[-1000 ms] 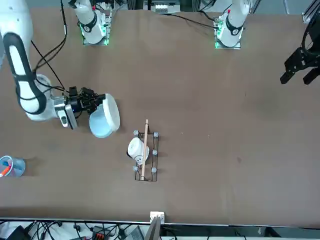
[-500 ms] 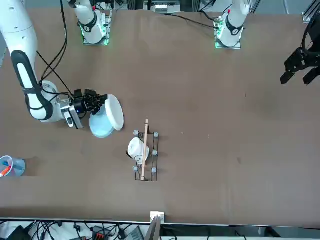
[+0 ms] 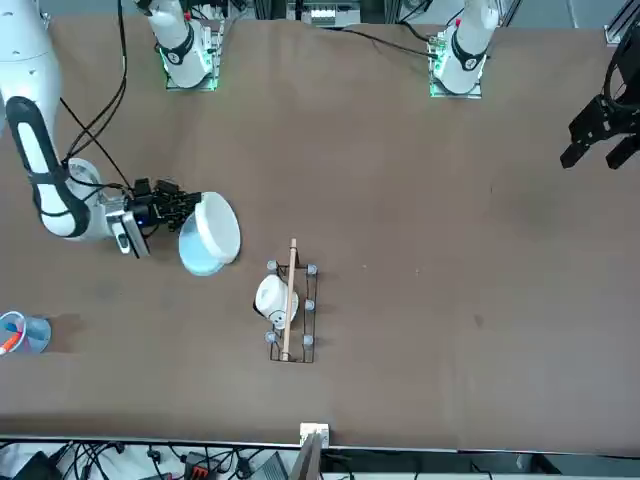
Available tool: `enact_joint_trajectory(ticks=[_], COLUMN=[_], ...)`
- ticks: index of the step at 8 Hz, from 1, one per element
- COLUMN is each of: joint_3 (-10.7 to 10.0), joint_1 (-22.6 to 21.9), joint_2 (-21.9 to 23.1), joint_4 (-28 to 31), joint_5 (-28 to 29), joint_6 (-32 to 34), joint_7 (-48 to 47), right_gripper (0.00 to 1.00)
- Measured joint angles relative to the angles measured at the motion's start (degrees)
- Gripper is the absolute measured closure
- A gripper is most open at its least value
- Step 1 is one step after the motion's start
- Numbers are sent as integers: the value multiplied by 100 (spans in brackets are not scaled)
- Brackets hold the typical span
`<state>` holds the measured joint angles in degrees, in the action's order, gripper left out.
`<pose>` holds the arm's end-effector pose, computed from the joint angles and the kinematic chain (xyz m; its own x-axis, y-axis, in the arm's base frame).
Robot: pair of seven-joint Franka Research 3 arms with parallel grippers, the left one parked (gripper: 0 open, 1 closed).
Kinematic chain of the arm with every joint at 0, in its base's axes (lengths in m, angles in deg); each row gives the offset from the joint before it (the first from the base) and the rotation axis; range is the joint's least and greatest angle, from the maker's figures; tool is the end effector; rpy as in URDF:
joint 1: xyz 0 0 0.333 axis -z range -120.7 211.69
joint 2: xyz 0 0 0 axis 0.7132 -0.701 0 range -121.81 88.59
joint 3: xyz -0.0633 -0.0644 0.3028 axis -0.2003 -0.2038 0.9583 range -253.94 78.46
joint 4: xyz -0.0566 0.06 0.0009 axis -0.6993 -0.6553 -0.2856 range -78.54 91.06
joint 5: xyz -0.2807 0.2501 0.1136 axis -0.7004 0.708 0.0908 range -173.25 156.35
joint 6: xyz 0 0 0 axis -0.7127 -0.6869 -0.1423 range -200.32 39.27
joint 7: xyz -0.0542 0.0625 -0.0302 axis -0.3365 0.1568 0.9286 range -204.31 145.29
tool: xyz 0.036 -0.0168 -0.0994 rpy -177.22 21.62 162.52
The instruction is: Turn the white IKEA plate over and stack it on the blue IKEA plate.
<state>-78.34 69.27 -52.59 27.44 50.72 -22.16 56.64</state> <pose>0.5280 -0.0358 0.1689 0.8643 0.2440 0.4398 0.4594 -0.0272 -0.8878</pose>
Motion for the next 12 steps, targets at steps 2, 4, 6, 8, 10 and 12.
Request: enact_joint_trajectory(ticks=[2, 4, 6, 8, 10, 12], joint_3=[-2, -4, -27, -45, -47, -46], joint_1=[190, 245, 262, 414, 649, 781], joint_2=[-225, -530, -737, -800, -795, -792], joint_4=[-330, -801, -1161, -1435, -1771, -2097], joint_5=[-221, -263, -525, -872, -1230, -1607], joint_6=[28, 50, -10, -29, -26, -27], joint_7=[1, -2, -3, 0, -8, -3], right_gripper=[96, 93, 64, 25, 1, 0])
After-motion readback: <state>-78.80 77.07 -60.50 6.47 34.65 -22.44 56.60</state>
